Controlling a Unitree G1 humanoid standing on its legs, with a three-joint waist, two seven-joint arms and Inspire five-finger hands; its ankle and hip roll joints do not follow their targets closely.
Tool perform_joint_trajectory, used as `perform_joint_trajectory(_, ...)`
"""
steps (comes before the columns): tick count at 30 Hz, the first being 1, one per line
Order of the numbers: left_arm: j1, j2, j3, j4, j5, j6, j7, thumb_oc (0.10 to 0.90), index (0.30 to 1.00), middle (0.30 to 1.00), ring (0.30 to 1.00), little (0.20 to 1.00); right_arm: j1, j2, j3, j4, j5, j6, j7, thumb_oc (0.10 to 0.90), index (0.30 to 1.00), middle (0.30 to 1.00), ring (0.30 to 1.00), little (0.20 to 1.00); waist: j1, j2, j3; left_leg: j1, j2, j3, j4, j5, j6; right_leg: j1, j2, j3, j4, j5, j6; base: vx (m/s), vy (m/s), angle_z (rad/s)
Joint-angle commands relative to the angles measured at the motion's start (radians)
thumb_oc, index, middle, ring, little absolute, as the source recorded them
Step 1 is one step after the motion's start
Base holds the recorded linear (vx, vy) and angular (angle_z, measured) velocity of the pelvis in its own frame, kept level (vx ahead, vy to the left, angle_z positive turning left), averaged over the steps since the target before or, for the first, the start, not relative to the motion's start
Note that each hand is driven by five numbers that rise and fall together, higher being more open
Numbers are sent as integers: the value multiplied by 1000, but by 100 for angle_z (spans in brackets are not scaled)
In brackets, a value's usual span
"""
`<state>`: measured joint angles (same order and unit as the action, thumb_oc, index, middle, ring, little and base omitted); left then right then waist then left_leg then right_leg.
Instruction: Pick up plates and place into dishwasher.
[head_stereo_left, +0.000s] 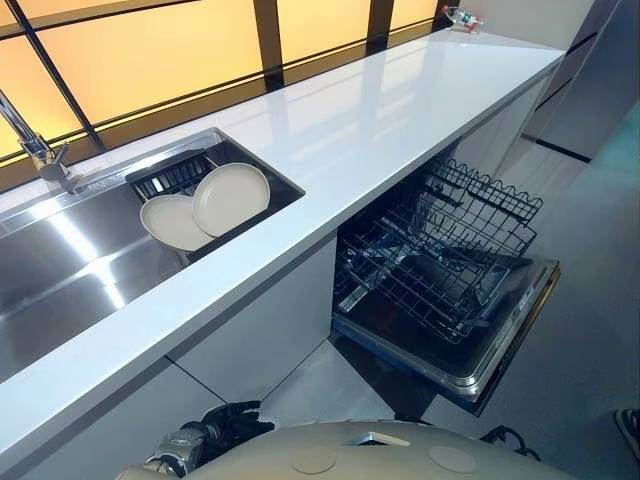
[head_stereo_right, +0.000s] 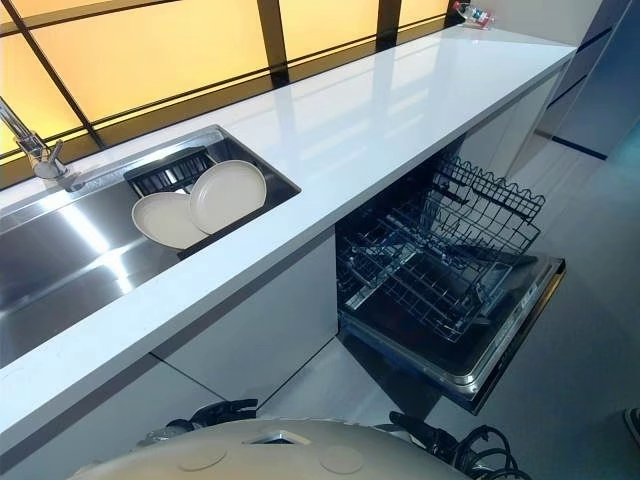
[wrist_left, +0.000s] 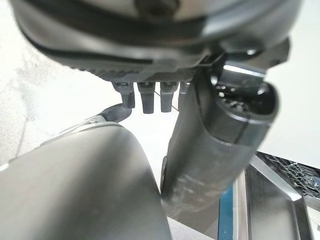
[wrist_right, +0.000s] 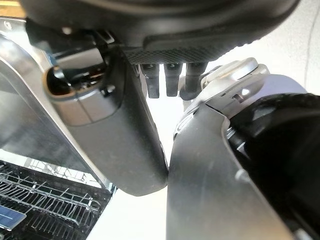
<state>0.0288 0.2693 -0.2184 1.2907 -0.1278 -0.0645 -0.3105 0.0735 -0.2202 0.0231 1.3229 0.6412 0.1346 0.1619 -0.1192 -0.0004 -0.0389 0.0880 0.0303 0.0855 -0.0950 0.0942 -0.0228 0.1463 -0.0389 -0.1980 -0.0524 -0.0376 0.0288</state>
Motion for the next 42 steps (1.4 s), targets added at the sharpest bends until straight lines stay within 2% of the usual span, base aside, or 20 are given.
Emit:
perform_joint_trajectory(1,-59,-26,33,49,-3,-43,-6,800,900,900,900,900,-88,-1,22,43,-21,2,29,800,900,900,900,900,14,34,49,1,-42,24,8,-107,-1,-70,4,-12,61,-27,81,0,0,0)
perform_joint_trajectory(8,-62,-23,47,44,-72,-31,-35,800,900,900,900,900,-96,-7,21,44,-6,12,34,800,900,900,900,900,17,33,51,0,-42,25,8,-105,-1,-69,5,-11,62,-28,80,0,0,0)
perform_joint_trajectory(12,-61,-27,77,43,-182,-31,-82,800,900,900,900,900,-95,-7,21,41,-5,13,32,800,900,900,900,900,16,34,52,1,-42,24,8,-105,-2,-68,4,-9,62,-27,80,0,0,0)
perform_joint_trajectory(15,-60,-34,101,32,-263,-52,-108,800,900,900,900,900,-94,-7,19,41,-6,14,31,800,900,900,900,900,17,34,51,3,-41,27,8,-106,-2,-66,4,-8,60,-27,81,0,0,0)
perform_joint_trajectory(19,-63,-36,116,20,-303,-78,-120,800,900,900,900,900,-90,-5,15,40,-7,13,32,800,900,900,900,900,16,34,51,4,-41,27,8,-106,-3,-64,4,-8,60,-26,80,0,0,0)
perform_joint_trajectory(22,-66,-28,109,7,-245,-142,-108,800,900,900,900,900,-85,-7,14,35,-11,15,29,800,900,900,900,900,14,36,49,6,-41,28,8,-106,-3,-64,4,-9,62,-27,81,0,0,0)
perform_joint_trajectory(23,-71,-18,90,-6,-172,-210,-98,800,900,900,900,900,-84,-8,14,30,-18,18,27,800,900,900,900,900,11,37,50,8,-41,30,8,-107,-2,-64,4,-9,62,-27,82,0,0,0)
perform_joint_trajectory(26,-91,3,19,-70,-132,-258,-122,800,900,900,900,900,-86,-17,21,10,-26,34,16,800,900,900,900,900,6,43,53,10,-41,31,8,-107,-1,-64,4,-8,65,-28,84,0,0,0)
perform_joint_trajectory(27,-96,8,5,-91,-144,-249,-135,800,900,900,900,900,-86,-20,22,5,-27,39,13,800,900,900,900,900,5,45,54,10,-41,31,8,-107,0,-65,5,-7,66,-28,85,-11,41,0)
perform_joint_trajectory(29,-130,29,-55,-290,-278,-91,-288,800,900,900,900,900,-94,-39,19,-24,-46,64,-3,800,900,900,900,900,3,60,64,11,-40,34,8,-107,3,-66,4,-9,70,-27,89,-16,44,-2)
perform_joint_trajectory(30,-133,30,-64,-318,-302,-71,-310,800,900,900,900,900,-95,-41,18,-28,-47,67,-6,800,900,900,900,900,4,62,65,11,-40,34,8,-106,4,-66,4,-9,70,-27,89,0,0,0)
perform_joint_trajectory(32,-145,38,-115,-457,-392,22,-385,800,900,900,900,900,-103,-45,16,-34,-51,77,-16,800,900,900,900,900,6,70,65,10,-39,33,8,-107,8,-67,3,-13,71,-26,90,-3,7,-2)
perform_joint_trajectory(33,-160,46,-147,-545,-479,94,-445,800,900,900,900,900,-107,-45,16,-34,-55,78,-18,800,900,900,900,900,6,73,65,9,-39,31,8,-107,9,-67,2,-15,71,-25,90,0,0,0)
perform_joint_trajectory(34,-164,49,-153,-562,-499,110,-456,800,900,900,900,900,-108,-45,16,-33,-56,78,-18,800,900,900,900,900,6,73,65,9,-40,31,8,-108,10,-66,2,-15,71,-25,90,0,0,0)
perform_joint_trajectory(35,-179,52,-175,-647,-585,177,-508,800,900,900,900,900,-114,-44,24,-35,-49,82,-24,800,900,900,900,900,6,74,64,9,-40,28,8,-108,11,-66,3,-16,70,-26,89,0,0,0)
perform_joint_trajectory(36,-197,49,-197,-769,-706,276,-533,800,900,900,900,900,-121,-41,37,-41,-33,87,-36,800,900,900,900,900,7,75,66,7,-41,26,8,-109,13,-67,3,-15,72,-28,88,0,0,0)
perform_joint_trajectory(38,-223,42,-212,-887,-855,378,-559,800,900,900,900,900,-129,-39,52,-46,-12,92,-47,800,900,900,900,900,8,73,67,6,-41,23,8,-110,16,-68,3,-16,76,-30,86,0,0,0)
perform_joint_trajectory(41,-273,-10,-230,-1094,-1152,563,-511,800,900,900,900,900,-141,-32,79,-55,31,98,-69,800,900,900,900,900,7,65,70,9,-41,23,8,-114,19,-67,4,-17,83,-35,83,1,-25,2)
perform_joint_trajectory(42,-282,-25,-234,-1121,-1193,584,-499,800,900,900,900,900,-141,-30,82,-54,39,96,-71,800,900,900,900,900,6,62,69,11,-40,25,8,-116,20,-66,5,-18,84,-36,83,11,-48,2)
